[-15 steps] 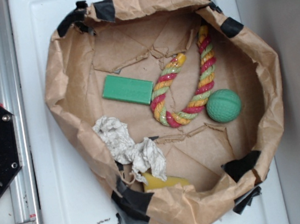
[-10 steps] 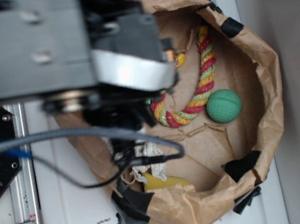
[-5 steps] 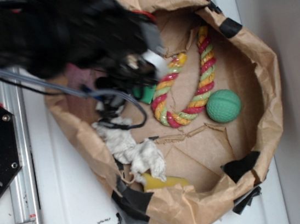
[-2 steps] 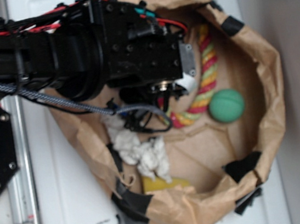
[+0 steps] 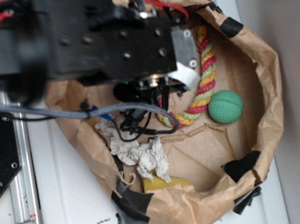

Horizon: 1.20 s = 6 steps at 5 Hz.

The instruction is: Grab the green block.

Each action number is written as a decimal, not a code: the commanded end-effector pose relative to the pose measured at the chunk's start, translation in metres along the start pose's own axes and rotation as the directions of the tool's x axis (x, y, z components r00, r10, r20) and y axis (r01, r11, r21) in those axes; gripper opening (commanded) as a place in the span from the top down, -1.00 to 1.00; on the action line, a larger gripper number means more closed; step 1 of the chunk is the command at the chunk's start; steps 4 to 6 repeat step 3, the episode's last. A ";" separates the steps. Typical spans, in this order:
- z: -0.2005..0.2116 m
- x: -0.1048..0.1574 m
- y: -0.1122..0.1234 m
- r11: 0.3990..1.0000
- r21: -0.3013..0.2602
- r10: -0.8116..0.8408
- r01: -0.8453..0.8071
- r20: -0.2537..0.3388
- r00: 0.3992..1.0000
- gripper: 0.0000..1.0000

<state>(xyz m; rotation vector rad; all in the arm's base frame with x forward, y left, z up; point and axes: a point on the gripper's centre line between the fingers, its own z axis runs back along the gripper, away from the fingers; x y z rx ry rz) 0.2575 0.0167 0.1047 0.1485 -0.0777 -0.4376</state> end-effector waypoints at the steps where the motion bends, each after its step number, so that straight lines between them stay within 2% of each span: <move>1: 0.091 0.023 -0.013 0.994 -0.026 0.113 -0.111 0.162 0.980 1.00; 2: 0.087 0.027 -0.012 0.918 -0.183 0.374 -0.351 0.110 0.921 1.00; 3: 0.078 0.035 -0.009 0.886 -0.174 0.446 -0.430 0.070 0.892 1.00; 6: 0.078 0.035 -0.009 0.886 -0.174 0.446 -0.430 0.070 0.892 1.00</move>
